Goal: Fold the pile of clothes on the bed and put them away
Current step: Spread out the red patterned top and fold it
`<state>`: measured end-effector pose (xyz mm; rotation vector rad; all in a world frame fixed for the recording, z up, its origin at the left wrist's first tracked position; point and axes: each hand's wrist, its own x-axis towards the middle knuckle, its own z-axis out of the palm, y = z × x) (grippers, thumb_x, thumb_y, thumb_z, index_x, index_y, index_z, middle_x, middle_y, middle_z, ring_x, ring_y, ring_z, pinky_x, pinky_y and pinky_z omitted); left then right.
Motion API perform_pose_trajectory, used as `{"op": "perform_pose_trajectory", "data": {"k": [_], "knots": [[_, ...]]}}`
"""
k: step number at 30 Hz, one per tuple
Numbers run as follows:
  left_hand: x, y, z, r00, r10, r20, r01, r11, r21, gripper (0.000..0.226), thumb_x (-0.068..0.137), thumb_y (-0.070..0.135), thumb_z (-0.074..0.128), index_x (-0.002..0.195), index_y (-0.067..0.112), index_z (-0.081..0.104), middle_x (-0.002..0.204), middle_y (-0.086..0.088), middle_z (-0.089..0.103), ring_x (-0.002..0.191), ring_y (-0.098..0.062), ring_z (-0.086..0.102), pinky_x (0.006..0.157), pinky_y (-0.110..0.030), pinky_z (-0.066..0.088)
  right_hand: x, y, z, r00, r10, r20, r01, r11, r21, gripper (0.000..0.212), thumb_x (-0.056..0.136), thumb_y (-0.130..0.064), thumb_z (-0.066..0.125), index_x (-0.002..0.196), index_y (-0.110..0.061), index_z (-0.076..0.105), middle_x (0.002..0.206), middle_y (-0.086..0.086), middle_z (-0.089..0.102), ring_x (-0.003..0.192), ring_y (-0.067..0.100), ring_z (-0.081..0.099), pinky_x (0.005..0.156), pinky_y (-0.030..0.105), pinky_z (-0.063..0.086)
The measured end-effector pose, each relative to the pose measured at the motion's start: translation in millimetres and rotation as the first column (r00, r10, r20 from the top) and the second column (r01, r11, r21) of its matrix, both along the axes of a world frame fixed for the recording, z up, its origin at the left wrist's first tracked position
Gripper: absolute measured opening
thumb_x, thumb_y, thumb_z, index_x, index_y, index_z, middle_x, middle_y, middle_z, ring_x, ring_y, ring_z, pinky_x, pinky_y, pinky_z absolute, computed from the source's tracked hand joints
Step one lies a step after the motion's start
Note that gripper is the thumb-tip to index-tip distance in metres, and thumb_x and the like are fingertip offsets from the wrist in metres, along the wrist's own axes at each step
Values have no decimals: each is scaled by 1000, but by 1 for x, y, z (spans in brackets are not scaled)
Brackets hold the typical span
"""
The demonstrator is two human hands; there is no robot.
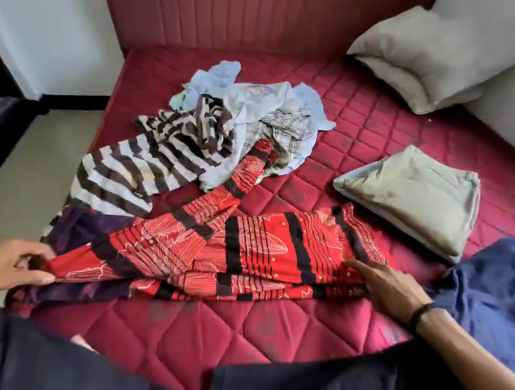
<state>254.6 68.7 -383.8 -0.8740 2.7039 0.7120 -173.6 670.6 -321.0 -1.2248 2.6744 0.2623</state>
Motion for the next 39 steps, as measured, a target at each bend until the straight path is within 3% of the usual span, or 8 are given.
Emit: {"op": "perform_pose_trajectory", "data": {"k": [6, 10, 15, 21, 27, 29, 33, 39], "knots": [[-22, 54, 101, 997, 52, -57, -57, 993, -107, 24, 79, 18, 89, 78, 38, 76, 50, 1, 58, 42, -5, 41, 50, -33, 30, -8, 10, 14, 987, -86, -133, 40, 948, -315, 42, 79, -16, 61, 114, -40, 61, 81, 1, 59, 74, 36, 68, 56, 41, 54], [-31, 76, 98, 991, 24, 132, -8, 992, -125, 23, 77, 29, 86, 73, 41, 67, 58, 13, 59, 56, 1, 52, 56, -18, 37, 8, -11, 21, 988, -150, -44, 152, 987, 41, 47, 91, -39, 60, 137, -40, 49, 106, -1, 73, 100, 27, 72, 69, 34, 51], [-44, 101, 66, 988, 51, 148, -35, 994, -106, 61, 72, 59, 85, 120, 24, 68, 120, 5, 65, 117, -16, 60, 98, -26, 42, -13, -126, 15, 953, -161, 257, 254, 886, -388, 6, 83, -26, 82, 84, -25, 76, 86, -2, 77, 83, 20, 72, 77, 35, 55], [-34, 86, 47, 988, 140, -70, -144, 988, -58, 35, 65, 50, 93, 74, 28, 67, 76, 11, 63, 66, 3, 56, 62, -15, 39, -69, -309, -4, 687, -206, 697, 667, 560, -492, 30, 89, -31, 80, 105, -12, 64, 83, 12, 71, 64, 30, 71, 62, 44, 61], [-40, 88, 50, 958, 234, -165, -218, 970, 112, 46, 62, 72, 84, 75, 30, 73, 75, 22, 66, 68, -4, 62, 68, -27, 49, -127, -373, -22, 536, -284, 795, 770, 551, -321, 16, 92, -21, 73, 92, -5, 71, 71, 3, 72, 54, 11, 66, 43, 20, 51], [-45, 92, 54, 955, 236, -182, -218, 969, 114, 27, 74, 52, 86, 71, 30, 72, 59, 27, 60, 56, 1, 57, 57, -21, 37, -138, -372, -22, 533, -309, 788, 773, 558, -303, 27, 101, -13, 62, 74, -10, 58, 45, -2, 59, 34, 4, 52, 34, 15, 40], [-48, 96, 58, 952, 247, -179, -221, 963, 155, 17, 81, 38, 86, 77, 26, 74, 47, 24, 54, 43, 1, 49, 49, -17, 34, -154, -354, -11, 623, -370, 689, 754, 518, -404, 16, 92, -11, 69, 81, -17, 60, 75, 4, 62, 50, 12, 62, 44, 23, 52], [-39, 98, 60, 957, 248, -152, -220, 959, 179, 28, 68, 41, 94, 82, 29, 73, 59, 20, 64, 47, 1, 51, 52, -16, 36, -139, -365, -12, 605, -338, 721, 766, 492, -413, 37, 84, -32, 86, 84, -18, 52, 72, 13, 60, 49, 22, 59, 50, 32, 55]]}}
